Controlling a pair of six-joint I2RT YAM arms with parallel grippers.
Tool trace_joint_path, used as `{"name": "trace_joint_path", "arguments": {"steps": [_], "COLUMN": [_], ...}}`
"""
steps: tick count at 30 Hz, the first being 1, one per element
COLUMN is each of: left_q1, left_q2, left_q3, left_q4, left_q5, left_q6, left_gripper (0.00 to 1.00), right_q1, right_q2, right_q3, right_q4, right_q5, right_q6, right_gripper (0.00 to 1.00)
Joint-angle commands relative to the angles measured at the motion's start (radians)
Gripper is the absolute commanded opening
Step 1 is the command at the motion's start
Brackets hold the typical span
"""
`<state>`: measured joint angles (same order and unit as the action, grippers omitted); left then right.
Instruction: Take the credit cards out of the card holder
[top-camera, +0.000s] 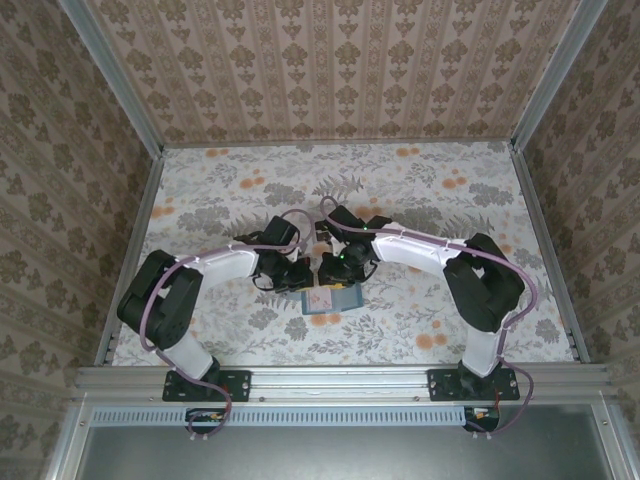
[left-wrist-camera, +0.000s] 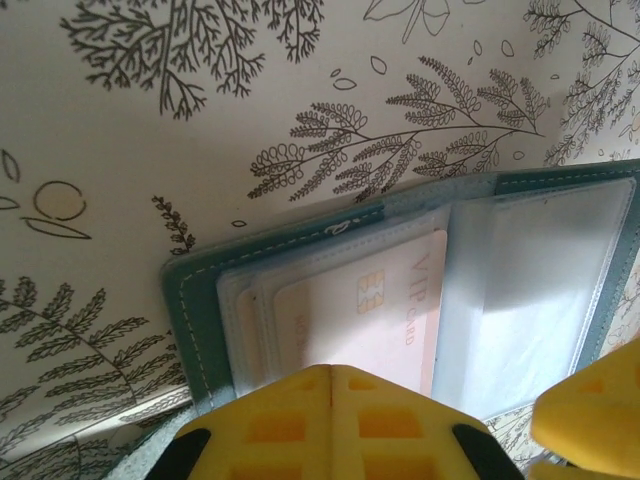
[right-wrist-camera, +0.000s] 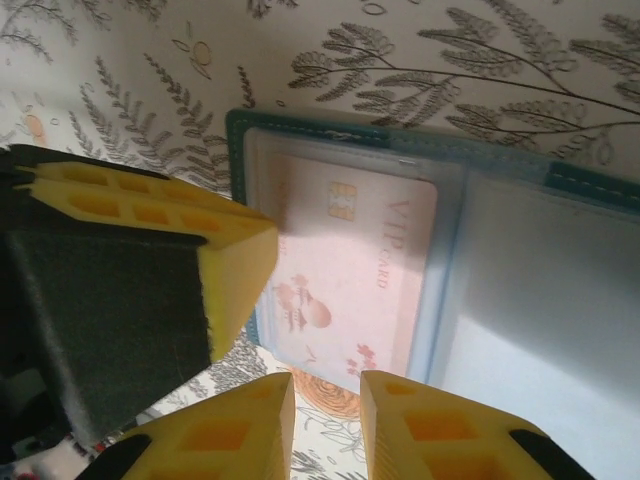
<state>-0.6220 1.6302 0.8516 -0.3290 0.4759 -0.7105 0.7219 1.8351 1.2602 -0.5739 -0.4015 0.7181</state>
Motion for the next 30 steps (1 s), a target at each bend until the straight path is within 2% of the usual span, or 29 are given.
{"name": "trace_joint_path", "arguments": {"steps": [1,12,18,30], "left_q1": [-0.008,-0.01,-0.01,-0.01], "left_q2": [0.014,0.036,0.036,0.028], "left_q3": [-0.018,-0.043,-0.048,-0.037], "left_q4": [0.02,0.028,-0.005,-0.029], "left_q5": [0.013,0.006,-0.029,-0.036], "left_q6": [-0.022,-0.006,0.009,0.018], "left_gripper": [0.06,0.05,0.05,0.06], "right_q1": [-0.012,-0.024,-0.025,-0.029], "right_q2": [0.025,0.084,0.091,0.114], "right_q3": [-0.019,-0.036,-0.043,-0.06], "right_q4": [0.081,0.139,0.085,0.06], "right_q5": [-0.069,-0.103,-0.031,0.011], "right_q6": [0.024,0.039,0.008,-0.024], "right_gripper": [0.26,0.23,0.26,0.29]}}
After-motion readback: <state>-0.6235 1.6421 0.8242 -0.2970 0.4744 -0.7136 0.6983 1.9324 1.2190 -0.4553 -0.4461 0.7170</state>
